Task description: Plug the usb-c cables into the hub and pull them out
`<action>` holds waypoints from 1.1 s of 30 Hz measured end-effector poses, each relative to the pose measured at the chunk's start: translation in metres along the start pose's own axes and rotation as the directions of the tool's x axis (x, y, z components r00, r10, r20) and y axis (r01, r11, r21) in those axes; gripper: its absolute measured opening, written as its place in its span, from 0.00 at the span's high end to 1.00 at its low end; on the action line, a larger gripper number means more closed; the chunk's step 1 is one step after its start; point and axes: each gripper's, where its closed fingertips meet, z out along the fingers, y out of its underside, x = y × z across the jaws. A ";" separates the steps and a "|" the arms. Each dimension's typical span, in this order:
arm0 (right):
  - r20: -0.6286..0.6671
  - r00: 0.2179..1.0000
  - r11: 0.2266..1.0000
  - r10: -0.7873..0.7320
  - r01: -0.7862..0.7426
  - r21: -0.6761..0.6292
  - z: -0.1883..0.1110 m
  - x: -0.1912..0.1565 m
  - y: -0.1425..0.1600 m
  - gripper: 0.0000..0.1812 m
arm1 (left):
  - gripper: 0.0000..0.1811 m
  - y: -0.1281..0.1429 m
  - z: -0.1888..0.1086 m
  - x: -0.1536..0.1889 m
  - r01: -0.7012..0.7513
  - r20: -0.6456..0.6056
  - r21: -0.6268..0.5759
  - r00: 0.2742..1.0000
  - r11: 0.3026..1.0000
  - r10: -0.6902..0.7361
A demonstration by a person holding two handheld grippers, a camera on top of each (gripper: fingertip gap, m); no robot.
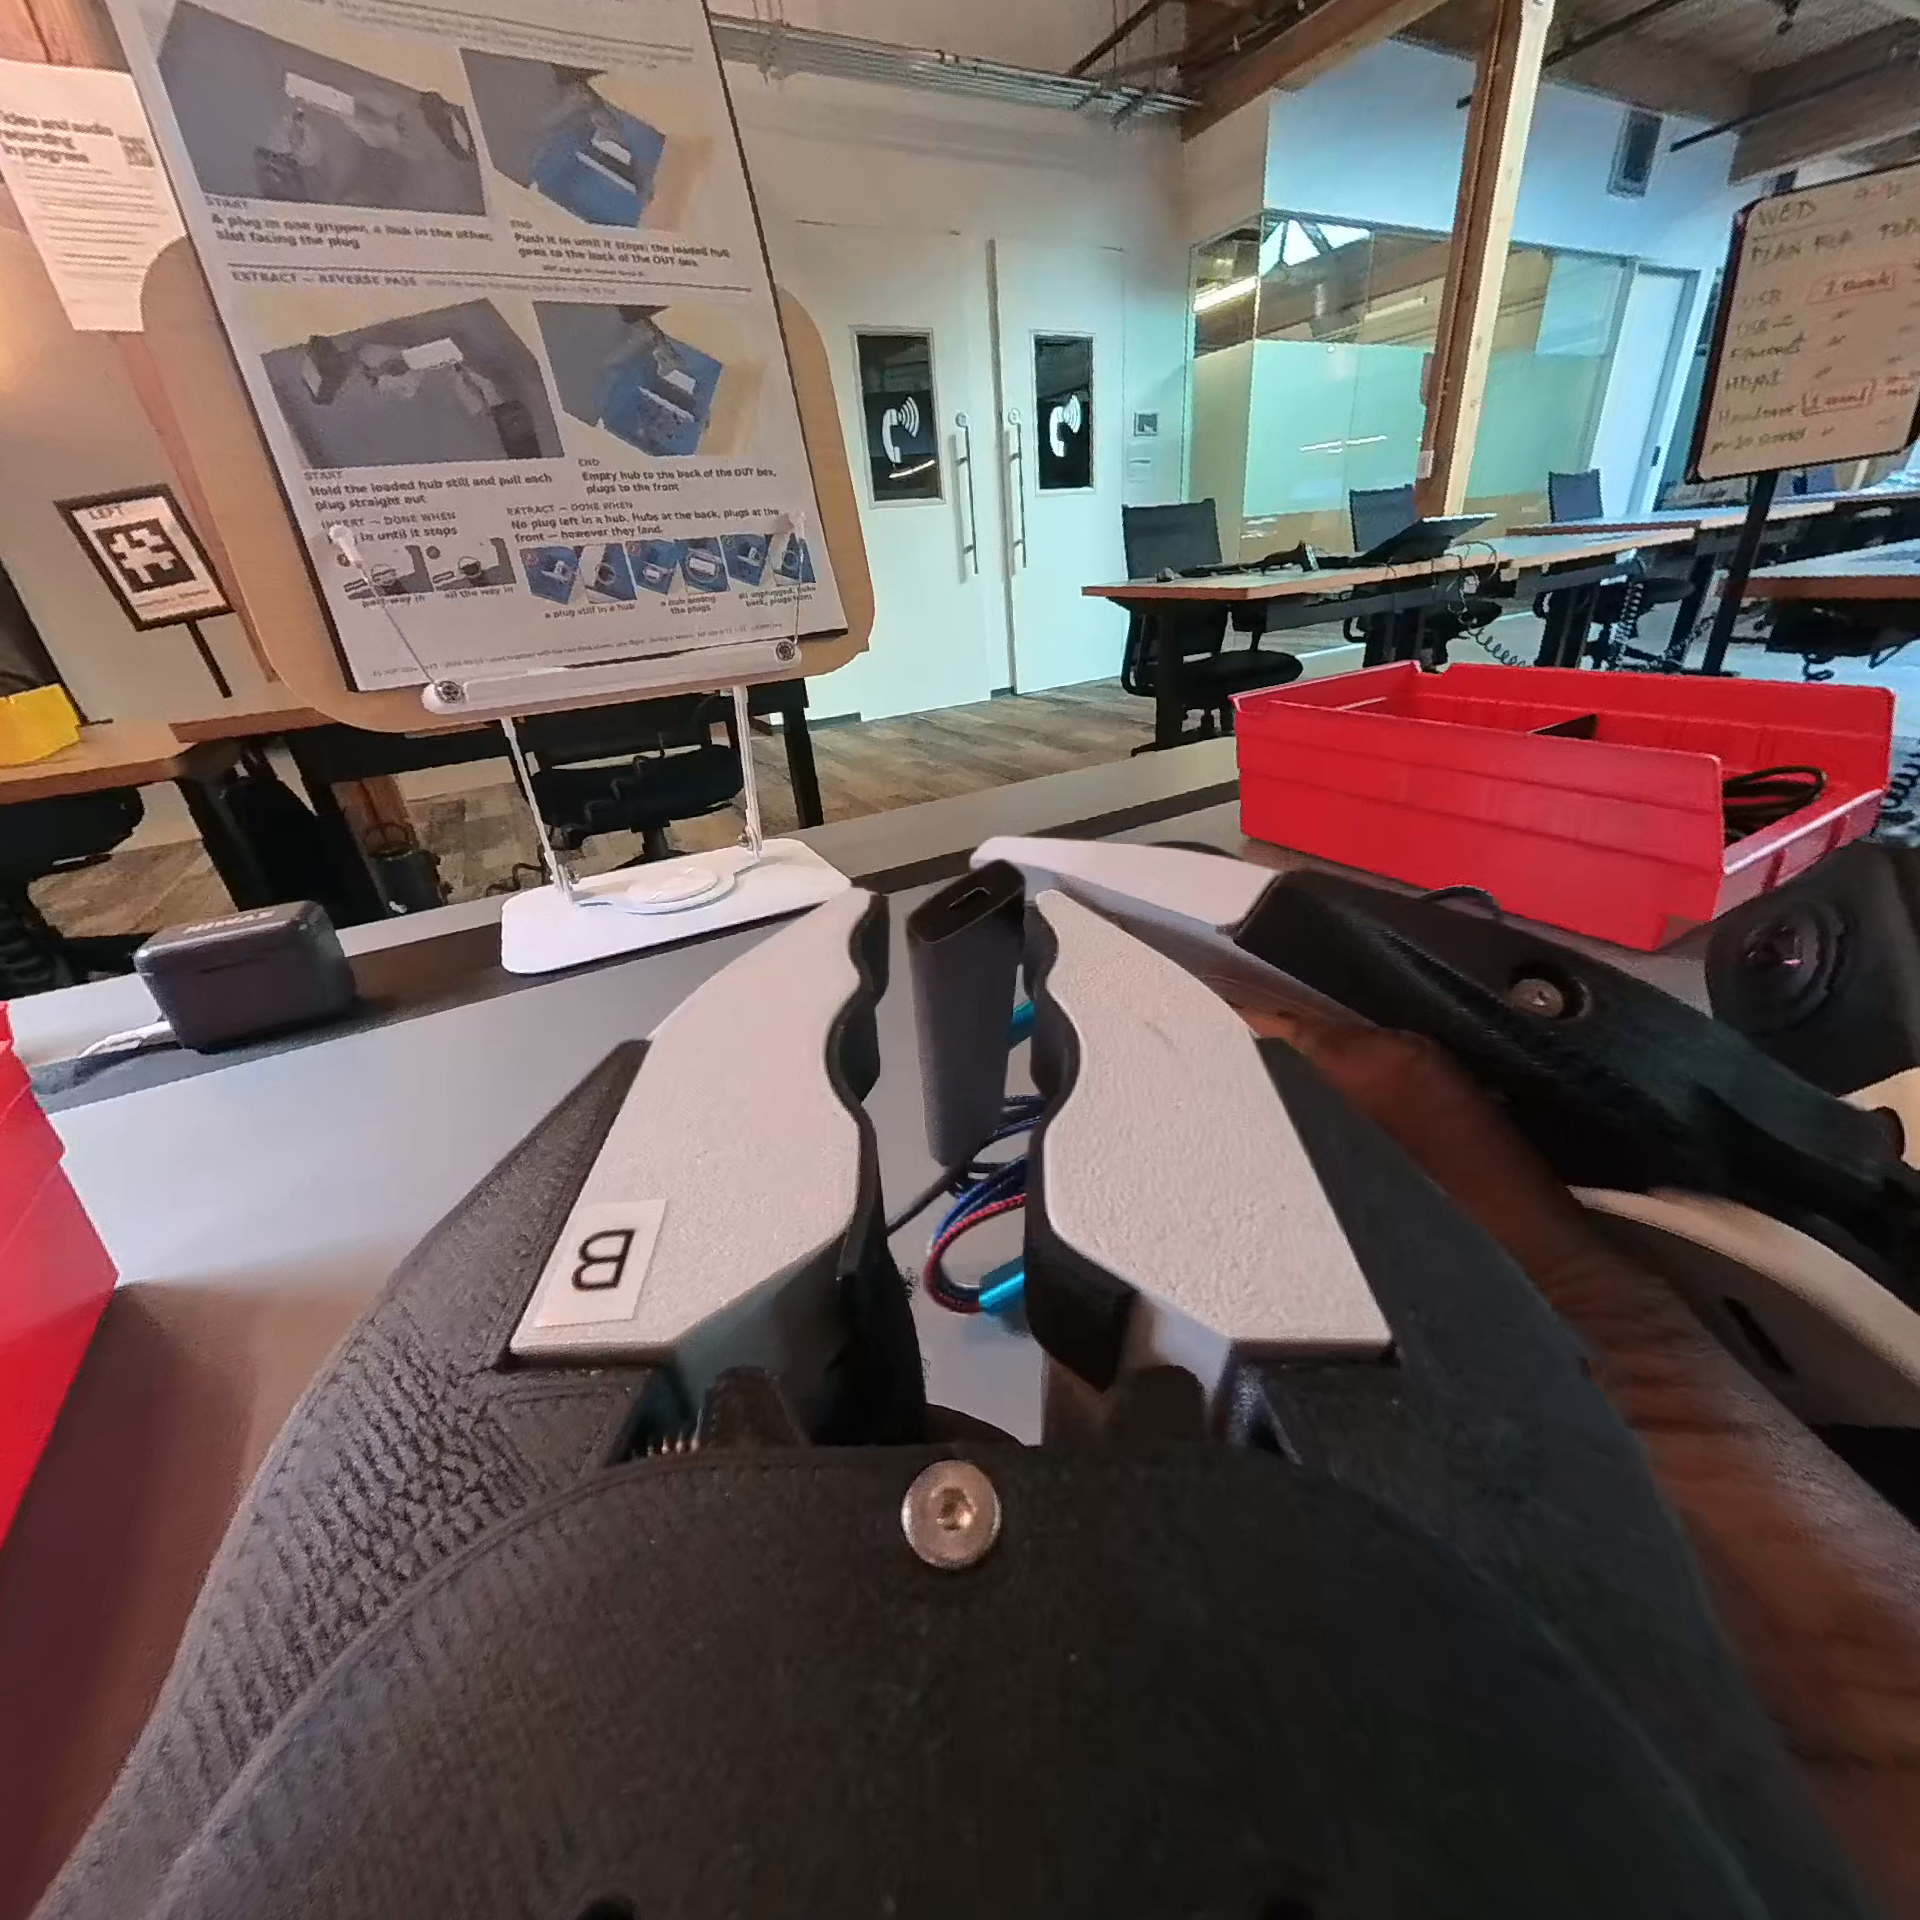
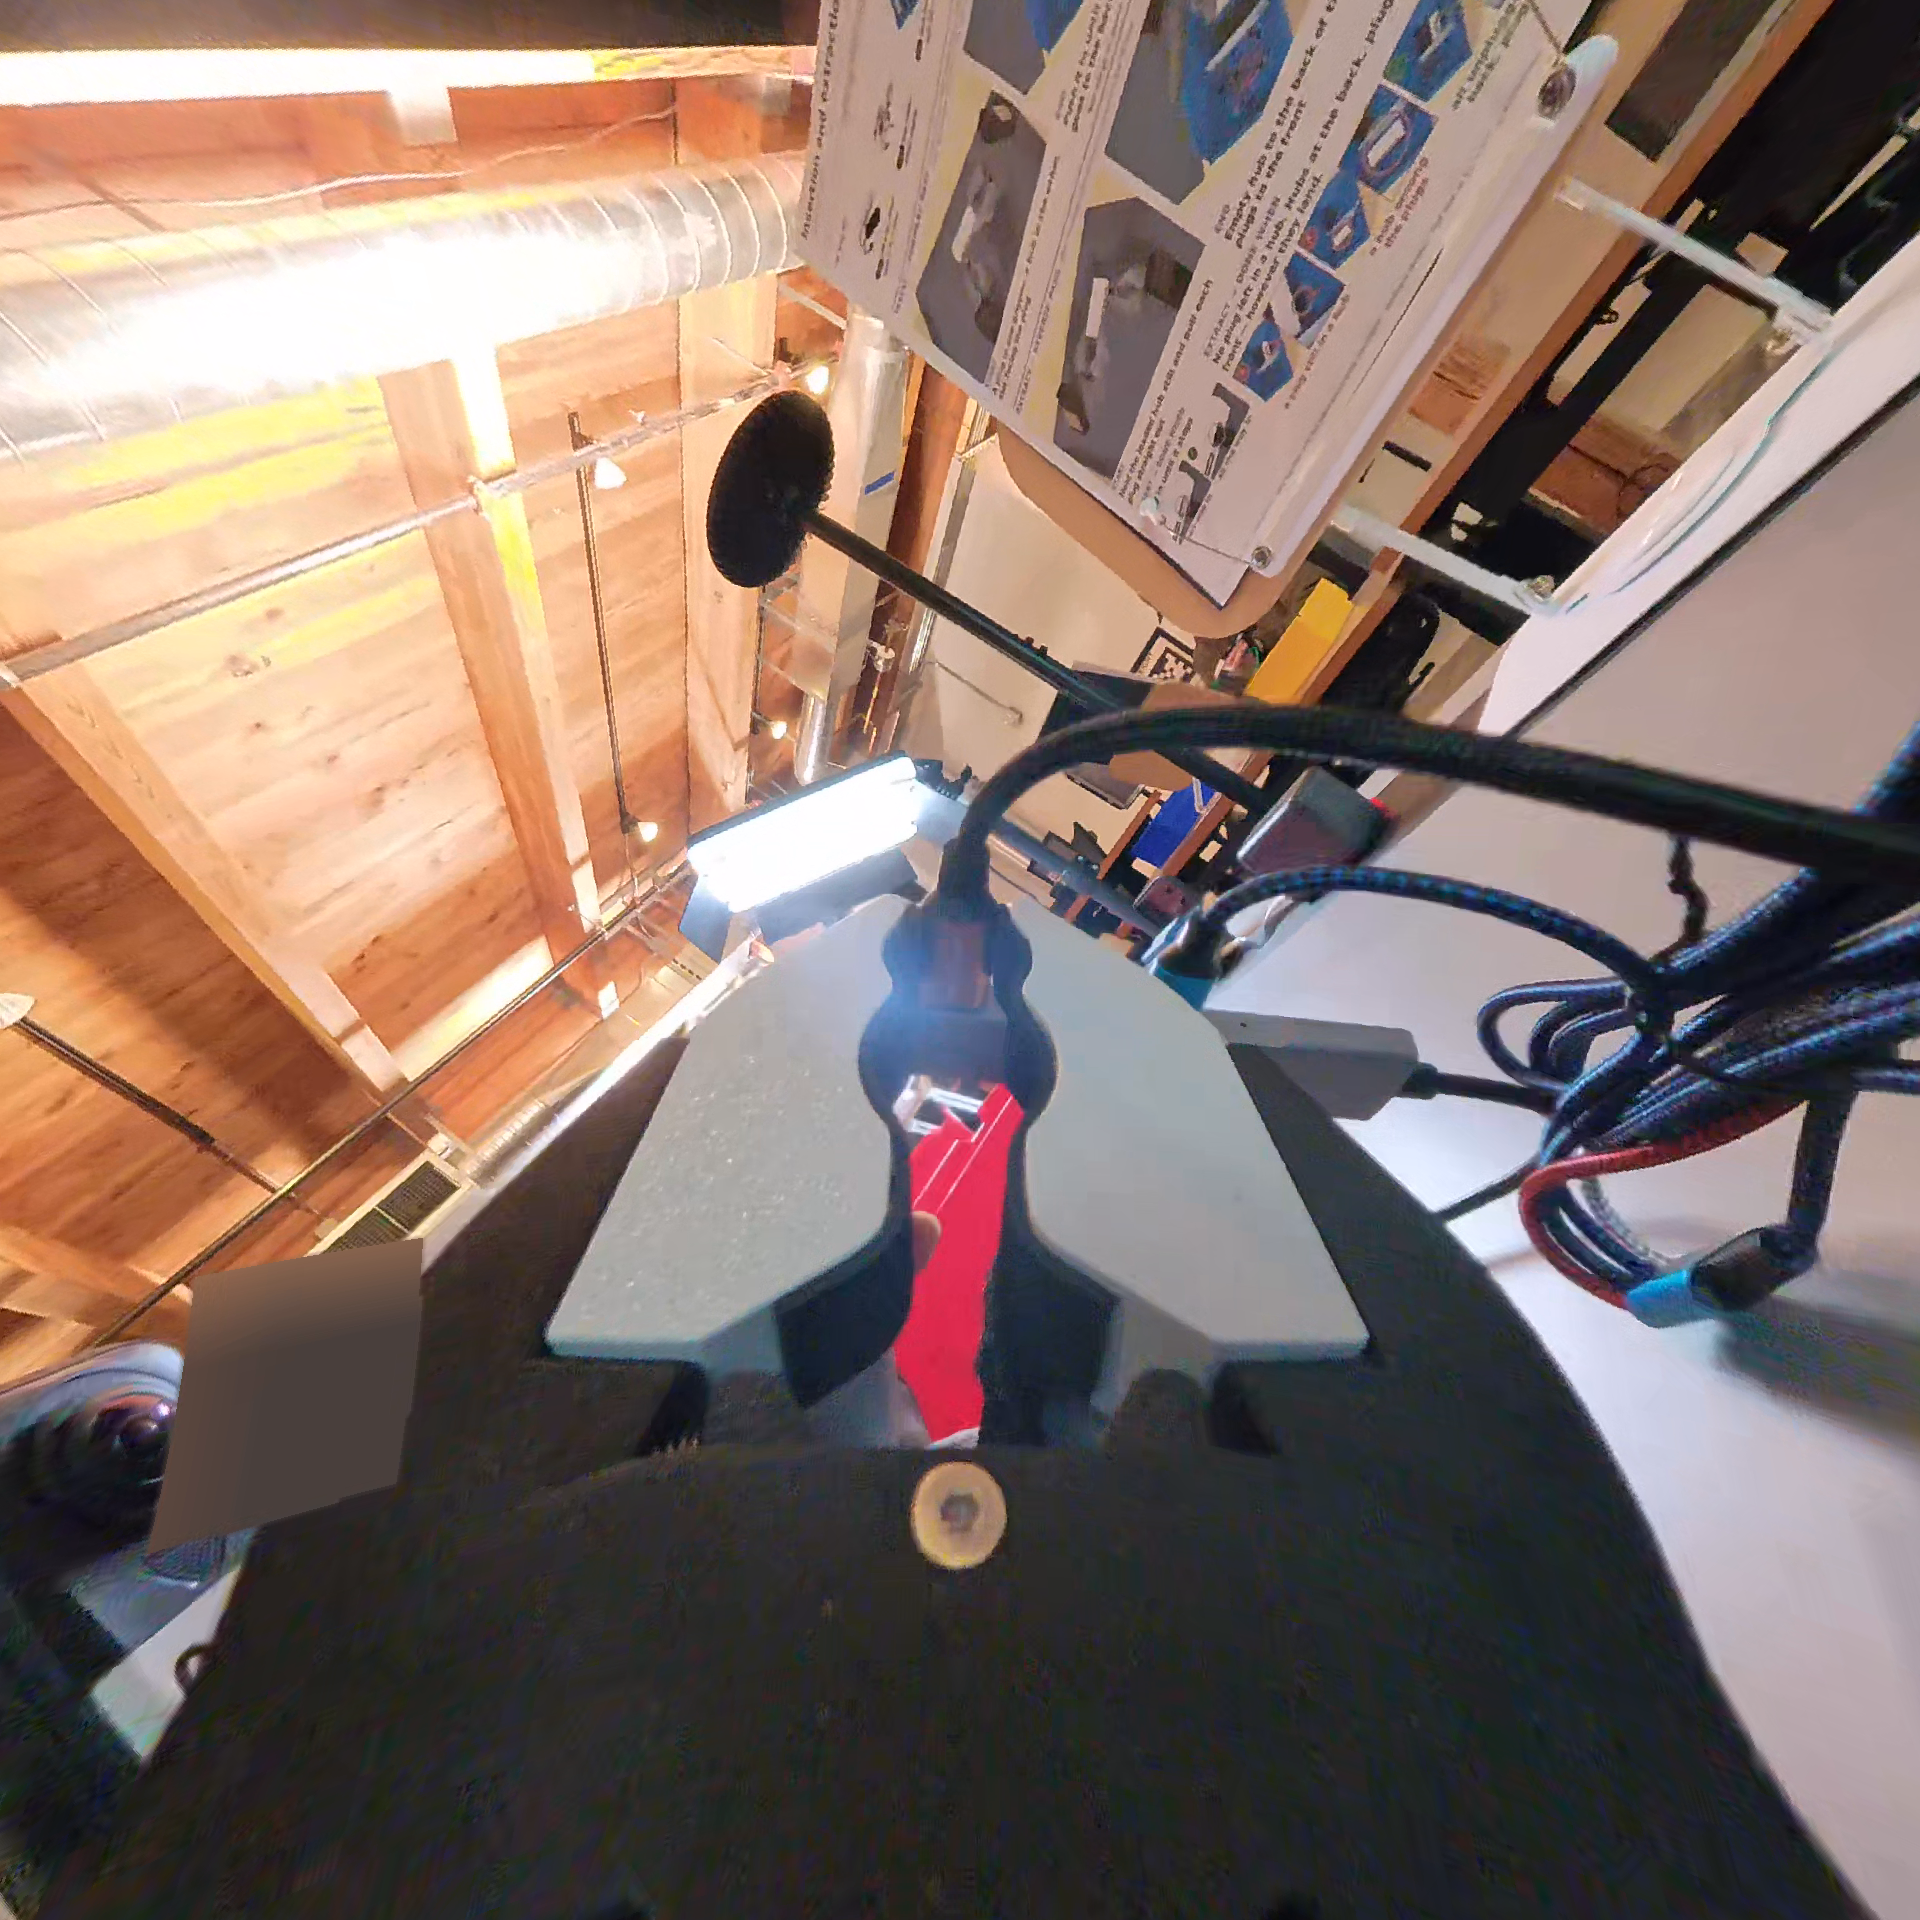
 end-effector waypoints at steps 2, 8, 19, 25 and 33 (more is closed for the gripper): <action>0.014 0.999 0.999 -0.045 0.045 -0.012 -0.001 -0.003 0.004 0.93 | 0.87 0.000 -0.001 -0.005 -0.008 0.025 0.002 1.000 1.000 0.008; 0.050 0.990 0.991 -0.132 0.132 0.001 -0.002 -0.008 0.002 0.94 | 0.87 -0.001 -0.001 -0.007 0.083 0.022 0.001 0.996 0.997 -0.083; 0.067 0.982 0.985 -0.174 0.174 0.006 0.001 -0.009 -0.002 0.94 | 0.88 -0.005 0.004 -0.006 0.242 -0.006 0.047 0.970 0.969 -0.242; 0.017 0.945 0.943 -0.326 0.327 -0.057 0.005 -0.002 0.004 0.93 | 0.89 0.005 0.008 -0.013 0.457 -0.079 0.029 0.888 0.889 -0.453; -0.025 0.815 0.791 -0.579 0.554 -0.258 0.008 0.018 0.010 0.94 | 0.88 0.034 0.013 -0.016 0.554 -0.110 -0.051 0.824 0.831 -0.556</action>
